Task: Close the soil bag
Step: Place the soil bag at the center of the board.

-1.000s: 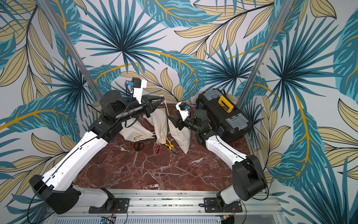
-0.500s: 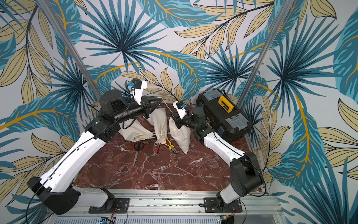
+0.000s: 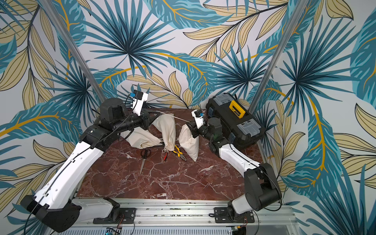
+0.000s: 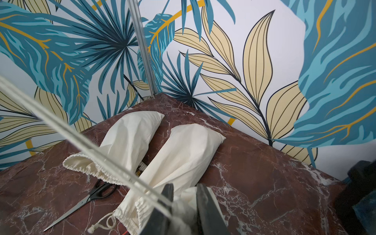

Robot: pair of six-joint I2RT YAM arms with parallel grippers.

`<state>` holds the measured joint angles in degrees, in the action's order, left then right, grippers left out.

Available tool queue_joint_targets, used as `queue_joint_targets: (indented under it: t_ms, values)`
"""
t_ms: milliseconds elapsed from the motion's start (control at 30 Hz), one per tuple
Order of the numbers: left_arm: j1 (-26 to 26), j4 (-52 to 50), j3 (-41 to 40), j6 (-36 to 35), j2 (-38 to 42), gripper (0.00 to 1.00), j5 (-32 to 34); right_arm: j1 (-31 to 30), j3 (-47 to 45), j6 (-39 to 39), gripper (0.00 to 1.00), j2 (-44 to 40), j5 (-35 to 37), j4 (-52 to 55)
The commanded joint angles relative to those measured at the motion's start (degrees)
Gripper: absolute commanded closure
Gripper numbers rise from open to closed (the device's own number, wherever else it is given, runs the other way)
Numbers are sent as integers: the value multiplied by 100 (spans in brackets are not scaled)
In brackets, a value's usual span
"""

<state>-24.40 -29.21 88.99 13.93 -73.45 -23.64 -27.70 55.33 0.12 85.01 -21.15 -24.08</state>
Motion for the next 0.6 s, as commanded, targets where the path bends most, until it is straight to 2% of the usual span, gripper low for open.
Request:
queue_joint_targets:
  t_ms: [0,133,200,300,400,467,567]
  values:
    - [304,1757,337,24,1058,100,240,629,-443,157,77,257,1720,1727]
    - [331,1854,123,47,1161,100,297,688,-402,172,92,132,1794,1679]
    - [332,1848,-32,21,1154,100,388,716,-279,165,93,69,1876,1681]
    - [336,1663,-116,-179,973,100,676,858,401,92,97,48,2099,1888]
    - [300,1603,-165,-165,541,100,385,990,1228,-103,99,158,2284,2010]
    - [101,1660,-359,-213,288,100,375,1069,1807,-230,100,367,2329,2099]
    - [-509,1603,-634,-551,-194,100,791,1145,2333,-339,100,755,2463,2181]
